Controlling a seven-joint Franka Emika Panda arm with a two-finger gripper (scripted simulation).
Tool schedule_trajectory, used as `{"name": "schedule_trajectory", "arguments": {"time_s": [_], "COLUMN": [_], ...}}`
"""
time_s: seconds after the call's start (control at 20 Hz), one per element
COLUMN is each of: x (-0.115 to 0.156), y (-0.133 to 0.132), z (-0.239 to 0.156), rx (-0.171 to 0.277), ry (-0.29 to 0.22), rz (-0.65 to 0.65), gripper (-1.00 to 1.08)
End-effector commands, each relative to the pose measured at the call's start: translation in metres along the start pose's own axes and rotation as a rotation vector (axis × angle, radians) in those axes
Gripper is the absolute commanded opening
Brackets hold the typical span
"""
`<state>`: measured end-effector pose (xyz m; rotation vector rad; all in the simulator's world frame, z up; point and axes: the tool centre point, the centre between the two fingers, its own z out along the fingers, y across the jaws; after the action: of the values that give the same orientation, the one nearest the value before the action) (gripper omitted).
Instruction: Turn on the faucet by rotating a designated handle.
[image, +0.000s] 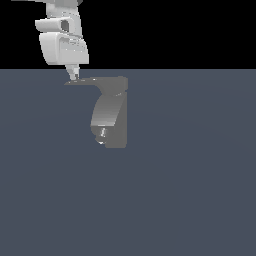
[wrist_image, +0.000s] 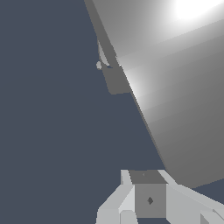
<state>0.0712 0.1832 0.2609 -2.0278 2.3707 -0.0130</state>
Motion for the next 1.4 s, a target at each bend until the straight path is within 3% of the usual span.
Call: {"name": "schedule_trajectory", "arguments": {"time_s": [0.0,0.6,0.7,1.35], "x": [0.004,0.006,0.006,0.030], "y": [0.010,0.046,0.036,0.065], "z": [0.007,0.011,-0.001,0.003], "rx": [-0.014,-0.020,0.005,-0.003], "ry": [0.008,0.011,0.003,0.006], "rz": [0.013,0.018,-0.015,-0.004], "gripper": [-1.00,-1.00,-1.00,-1.00]}}
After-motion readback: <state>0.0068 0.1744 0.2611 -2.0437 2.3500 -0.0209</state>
